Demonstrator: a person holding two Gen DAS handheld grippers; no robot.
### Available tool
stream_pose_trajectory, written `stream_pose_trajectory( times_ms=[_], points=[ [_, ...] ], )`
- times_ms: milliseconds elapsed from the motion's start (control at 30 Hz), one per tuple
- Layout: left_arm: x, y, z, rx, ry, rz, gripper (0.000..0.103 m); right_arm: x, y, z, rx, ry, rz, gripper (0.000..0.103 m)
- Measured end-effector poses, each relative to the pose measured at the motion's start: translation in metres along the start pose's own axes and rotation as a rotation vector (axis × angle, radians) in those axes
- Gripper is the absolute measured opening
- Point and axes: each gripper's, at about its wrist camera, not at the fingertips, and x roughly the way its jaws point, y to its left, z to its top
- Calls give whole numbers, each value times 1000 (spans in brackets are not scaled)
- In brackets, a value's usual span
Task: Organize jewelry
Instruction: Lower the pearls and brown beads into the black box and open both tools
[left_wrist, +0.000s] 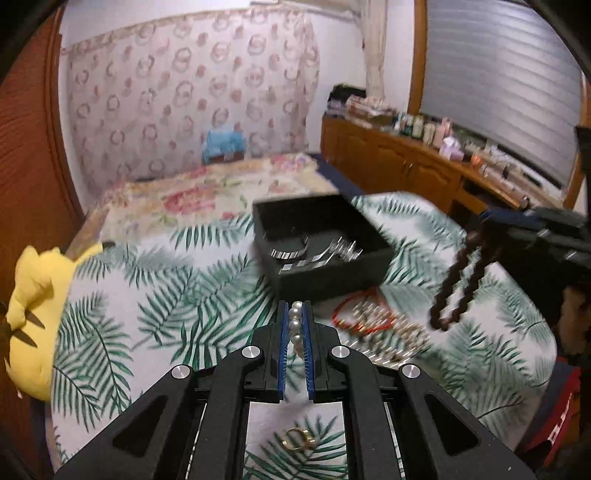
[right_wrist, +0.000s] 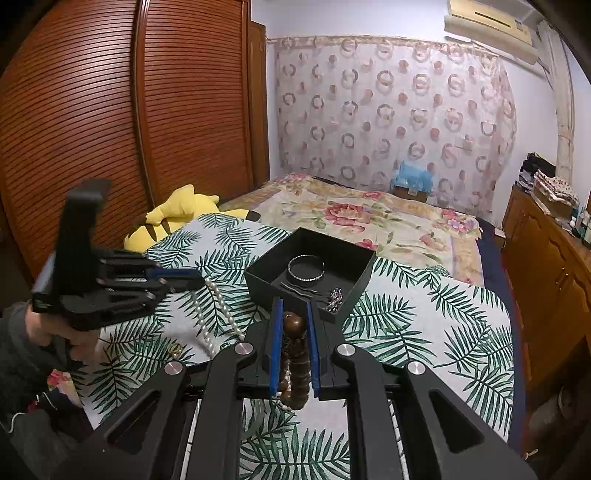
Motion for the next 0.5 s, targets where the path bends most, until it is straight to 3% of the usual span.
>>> stream_pose_trajectory(
  times_ms=[500],
  points=[
    [-48,-19,42,24,-133,-33,6,-4,-7,9,8,-18,-4,14]
  ],
)
